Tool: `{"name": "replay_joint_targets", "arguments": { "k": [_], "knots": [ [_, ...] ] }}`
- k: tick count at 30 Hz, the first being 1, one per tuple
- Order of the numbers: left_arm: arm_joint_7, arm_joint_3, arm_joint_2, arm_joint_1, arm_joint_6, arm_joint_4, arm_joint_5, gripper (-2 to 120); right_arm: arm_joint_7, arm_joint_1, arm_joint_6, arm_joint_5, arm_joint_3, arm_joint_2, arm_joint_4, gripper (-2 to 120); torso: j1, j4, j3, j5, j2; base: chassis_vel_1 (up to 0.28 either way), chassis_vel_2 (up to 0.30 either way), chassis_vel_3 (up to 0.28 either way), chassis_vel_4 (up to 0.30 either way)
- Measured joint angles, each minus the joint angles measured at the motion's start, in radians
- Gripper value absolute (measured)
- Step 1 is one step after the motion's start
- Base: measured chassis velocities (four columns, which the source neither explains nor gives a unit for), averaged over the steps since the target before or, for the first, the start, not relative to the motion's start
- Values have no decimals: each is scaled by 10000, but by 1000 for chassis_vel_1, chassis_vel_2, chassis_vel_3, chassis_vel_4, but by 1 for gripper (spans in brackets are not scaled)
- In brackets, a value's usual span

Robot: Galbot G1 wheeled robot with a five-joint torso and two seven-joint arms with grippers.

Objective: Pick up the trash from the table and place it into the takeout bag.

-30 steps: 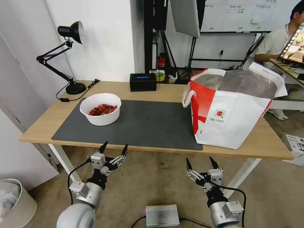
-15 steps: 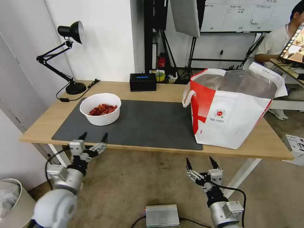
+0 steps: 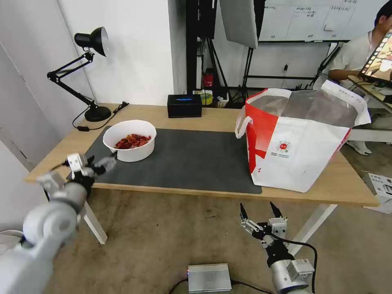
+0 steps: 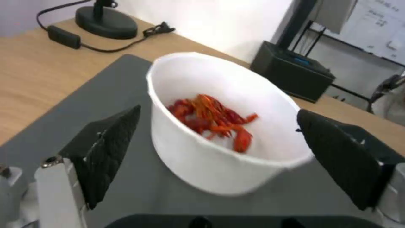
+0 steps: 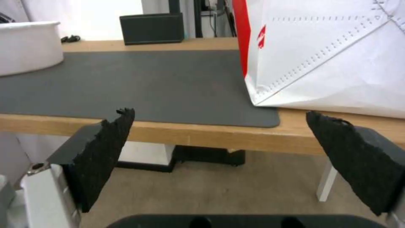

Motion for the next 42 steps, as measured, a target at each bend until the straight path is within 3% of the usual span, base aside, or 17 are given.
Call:
{"name": "replay_joint_targets", "arguments": {
  "k": [6,15,33,42],
  "knots": [
    [-637,1255,603,-1791,545,1338,-901,100,-3,0,0,0,0,0,1,100,0,0,0,1,0,0,0,0,0],
    [-815,2641,1174,-3675,1230,3084,-1399,100,-3,0,0,0,0,0,1,100,0,0,0,1,0,0,0,0,0],
    [-1138,4075,1243,-5510,2580,4513,-2428,100,-3,0,1,1,0,0,1,100,-1,-1,0,2,1,0,0,0,0],
    [-1271,4414,1108,-6021,2948,5056,-2745,100,-2,0,1,1,0,0,1,100,-1,-1,0,2,1,0,0,0,0]
  ]
}}
